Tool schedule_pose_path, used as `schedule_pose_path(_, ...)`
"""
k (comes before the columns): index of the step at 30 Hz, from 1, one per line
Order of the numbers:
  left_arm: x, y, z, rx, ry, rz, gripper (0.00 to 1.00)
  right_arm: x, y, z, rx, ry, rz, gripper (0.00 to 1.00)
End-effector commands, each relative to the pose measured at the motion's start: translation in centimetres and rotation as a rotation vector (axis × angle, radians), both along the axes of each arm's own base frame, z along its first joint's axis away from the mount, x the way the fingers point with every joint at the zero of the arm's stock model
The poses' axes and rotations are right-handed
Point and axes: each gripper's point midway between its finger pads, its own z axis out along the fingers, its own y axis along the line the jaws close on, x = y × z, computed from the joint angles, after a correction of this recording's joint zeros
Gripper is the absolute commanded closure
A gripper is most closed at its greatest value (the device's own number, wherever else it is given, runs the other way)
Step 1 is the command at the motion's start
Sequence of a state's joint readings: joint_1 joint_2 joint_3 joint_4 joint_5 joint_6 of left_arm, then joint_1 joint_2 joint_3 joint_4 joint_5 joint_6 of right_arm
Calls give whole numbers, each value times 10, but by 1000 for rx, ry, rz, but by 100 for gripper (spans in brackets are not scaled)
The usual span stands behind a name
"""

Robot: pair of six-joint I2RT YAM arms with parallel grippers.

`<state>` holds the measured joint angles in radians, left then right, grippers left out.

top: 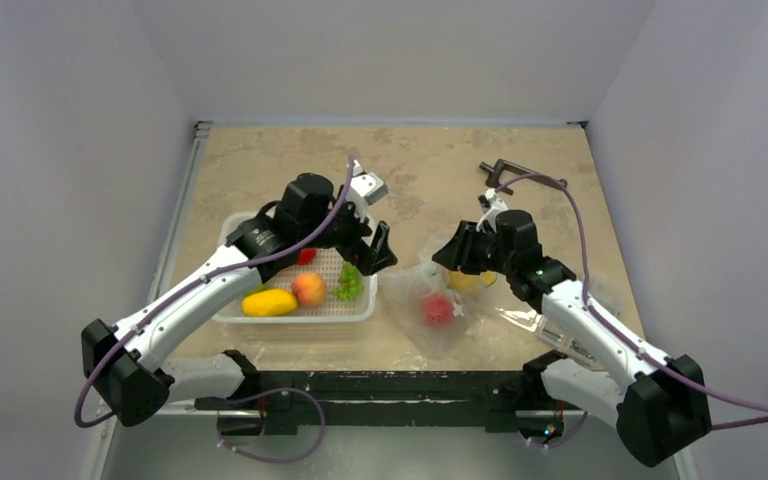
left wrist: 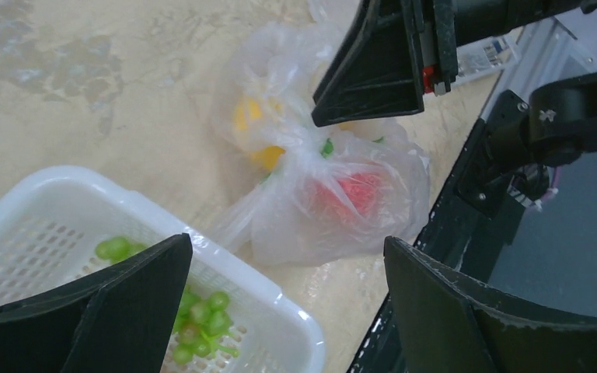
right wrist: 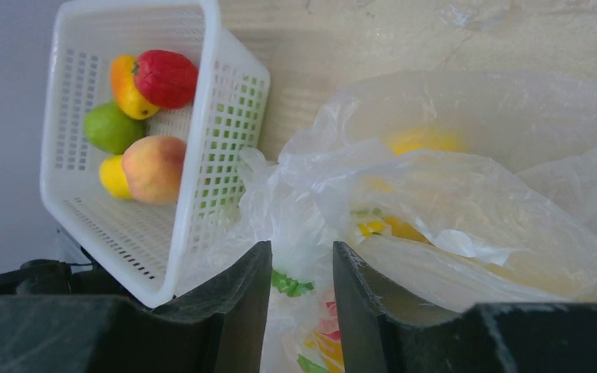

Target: Take the fake fruits out of the plastic bag

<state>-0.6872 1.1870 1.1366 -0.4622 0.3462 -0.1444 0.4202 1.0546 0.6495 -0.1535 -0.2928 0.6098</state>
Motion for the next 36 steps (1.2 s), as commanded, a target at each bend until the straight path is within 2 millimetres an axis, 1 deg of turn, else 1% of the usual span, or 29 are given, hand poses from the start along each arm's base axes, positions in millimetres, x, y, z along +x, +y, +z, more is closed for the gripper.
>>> schedule_pose_path(1,-16,-37,1,-27,21,-117,6,1,7,40,69,-118,26,62)
schedule_pose_path(2,-18,-43,-6,-9,31,-130,6,5,4,45,55,-132,13,60)
schedule_pose_path(4,-20,-54,-19,30,53,-155,6,12,-2,50,15,-149,-15,57)
schedule_pose_path(5,-19,-60,-28,61,72,-162,6,15,-5,50,-12,-148,-31,55)
schedule_pose_path(6,-19,-63,-30,79,71,-160,6,17,-8,50,-33,-143,-42,55)
schedule_pose_path(7,-17,-67,-38,102,83,-156,7,19,-9,50,-47,-140,-47,54)
schedule_pose_path(10,-12,-74,-49,138,97,-141,11,20,-8,46,-59,-134,-34,54)
schedule_pose_path(12,-10,-80,-53,148,108,-142,16,21,-10,42,-75,-128,-38,54)
schedule_pose_path(16,-9,-83,-70,203,148,-133,31,21,-11,36,-92,-115,-36,53)
schedule_pose_path(18,-14,-83,-80,249,163,-139,38,22,-12,35,-105,-113,-36,52)
schedule_pose_path(22,-24,-87,-93,306,174,-163,48,21,-16,33,-124,-109,-47,51)
schedule_pose_path(24,-29,-89,-100,335,177,-173,53,21,-18,33,-131,-116,-51,49)
schedule_pose_path(26,-35,-92,-102,352,178,-190,58,20,-19,32,-137,-113,-49,47)
schedule_pose_path(27,-37,-93,-102,354,175,-195,64,19,-18,32,-137,-108,-44,47)
schedule_pose_path(28,-37,-93,-102,355,175,-196,73,18,-17,31,-133,-102,-37,46)
schedule_pose_path(29,-38,-93,-101,354,173,-196,78,16,-16,30,-129,-99,-29,46)
schedule_pose_path(30,-38,-93,-101,352,170,-197,85,15,-15,29,-127,-94,-22,46)
schedule_pose_path(31,-38,-93,-100,352,167,-198,89,14,-15,28,-125,-90,-16,46)
schedule_pose_path(36,-36,-91,-97,356,150,-197,100,7,-6,20,-82,-66,19,49)
